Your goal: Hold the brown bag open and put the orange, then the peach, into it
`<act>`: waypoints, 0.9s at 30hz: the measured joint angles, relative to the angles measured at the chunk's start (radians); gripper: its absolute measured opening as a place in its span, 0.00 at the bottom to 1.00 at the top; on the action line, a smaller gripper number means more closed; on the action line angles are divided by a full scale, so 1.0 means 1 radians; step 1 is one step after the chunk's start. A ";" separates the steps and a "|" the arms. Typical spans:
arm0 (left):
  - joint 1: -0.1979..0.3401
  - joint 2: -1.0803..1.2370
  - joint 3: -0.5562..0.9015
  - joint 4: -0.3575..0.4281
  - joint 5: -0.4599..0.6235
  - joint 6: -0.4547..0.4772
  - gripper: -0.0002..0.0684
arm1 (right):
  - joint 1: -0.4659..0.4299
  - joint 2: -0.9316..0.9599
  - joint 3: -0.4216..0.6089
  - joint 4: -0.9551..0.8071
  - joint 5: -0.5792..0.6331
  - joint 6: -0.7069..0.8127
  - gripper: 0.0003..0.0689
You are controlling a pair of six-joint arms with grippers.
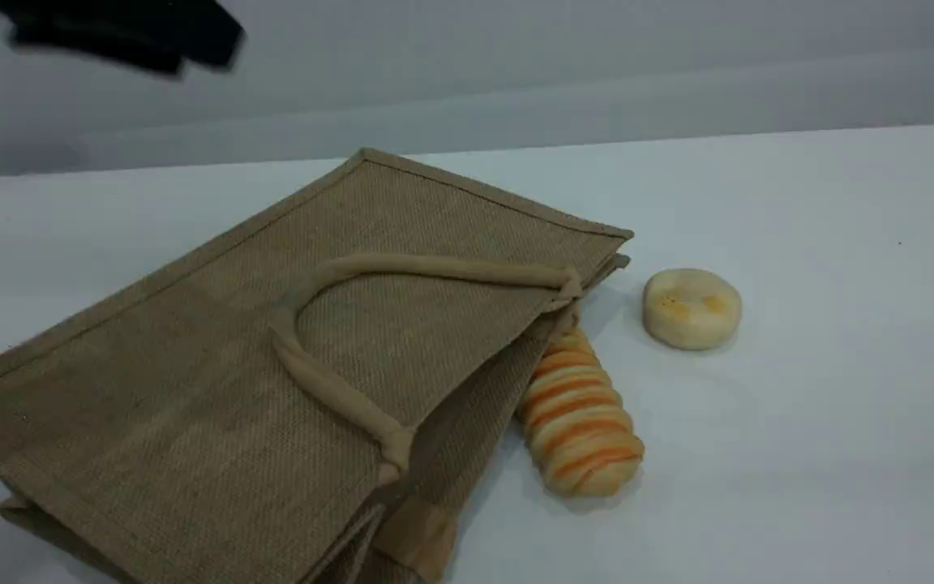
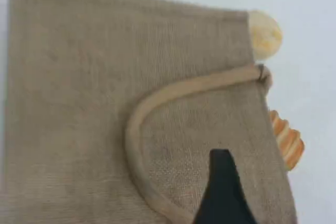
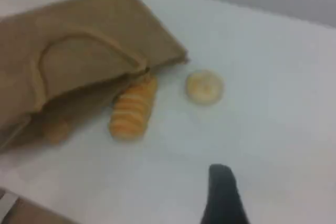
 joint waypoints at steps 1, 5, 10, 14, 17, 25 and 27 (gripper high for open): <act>0.000 -0.038 0.000 0.023 0.000 -0.023 0.66 | 0.000 -0.025 0.043 0.005 -0.009 0.002 0.60; 0.000 -0.181 0.000 0.135 0.026 -0.132 0.66 | 0.000 -0.119 0.147 0.025 -0.018 0.001 0.60; 0.000 -0.341 0.000 0.285 0.109 -0.295 0.66 | 0.000 -0.195 0.149 0.021 -0.024 0.001 0.60; 0.000 -0.458 0.011 0.379 0.194 -0.412 0.66 | 0.000 -0.195 0.149 0.019 -0.022 -0.005 0.60; 0.000 -0.543 0.057 0.435 0.256 -0.492 0.66 | 0.000 -0.195 0.149 0.022 -0.021 -0.008 0.60; 0.000 -0.841 0.286 0.625 0.294 -0.739 0.66 | 0.000 -0.195 0.149 0.022 -0.019 -0.008 0.60; 0.000 -0.920 0.334 0.675 0.296 -0.794 0.66 | 0.000 -0.195 0.149 0.022 -0.019 -0.008 0.60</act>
